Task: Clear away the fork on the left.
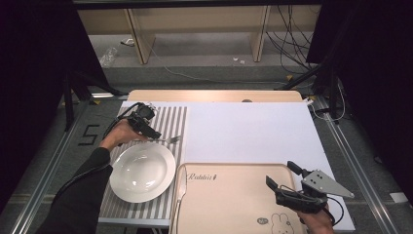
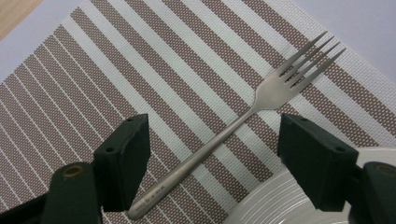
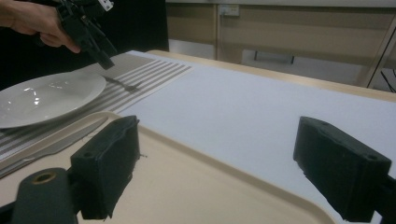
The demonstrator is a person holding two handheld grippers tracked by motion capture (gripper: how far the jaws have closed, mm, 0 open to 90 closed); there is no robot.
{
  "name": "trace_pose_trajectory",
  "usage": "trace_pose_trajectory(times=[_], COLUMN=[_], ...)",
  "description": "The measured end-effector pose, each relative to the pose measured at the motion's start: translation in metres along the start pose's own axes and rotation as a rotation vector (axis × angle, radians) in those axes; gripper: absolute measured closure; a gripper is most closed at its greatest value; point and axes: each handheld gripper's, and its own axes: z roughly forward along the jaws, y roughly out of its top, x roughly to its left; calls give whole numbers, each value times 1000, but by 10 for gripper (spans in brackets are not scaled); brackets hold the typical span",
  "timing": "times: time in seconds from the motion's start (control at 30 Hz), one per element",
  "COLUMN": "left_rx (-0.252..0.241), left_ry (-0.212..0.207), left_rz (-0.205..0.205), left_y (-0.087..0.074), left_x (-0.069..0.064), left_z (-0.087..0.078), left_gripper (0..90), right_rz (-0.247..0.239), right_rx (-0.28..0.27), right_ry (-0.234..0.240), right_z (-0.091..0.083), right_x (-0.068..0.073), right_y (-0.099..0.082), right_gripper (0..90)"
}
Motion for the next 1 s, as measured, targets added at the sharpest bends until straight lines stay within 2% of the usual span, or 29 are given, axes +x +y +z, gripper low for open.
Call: trace_pose_trajectory(times=[0.17, 0.4, 0.57, 0.7, 1.0], left_rx=[34, 79, 78, 102, 135], left_ry=[-17, -20, -33, -30, -35], left_rz=[14, 36, 47, 76, 102], left_y=[2, 1, 0, 0, 1], left_x=[1, 7, 10, 9, 7], left_z=[7, 17, 20, 24, 35], left_gripper=[261, 274, 295, 319, 371], right_rz=[-1, 1, -2, -5, -6], right_rx=[0, -2, 2, 1, 2], right_ry=[1, 2, 5, 7, 8], right_z=[0, 0, 0, 0, 0], right_x=[0, 0, 0, 0, 0], right_y=[0, 0, 0, 0, 0], right_gripper=[153, 153, 153, 153, 153])
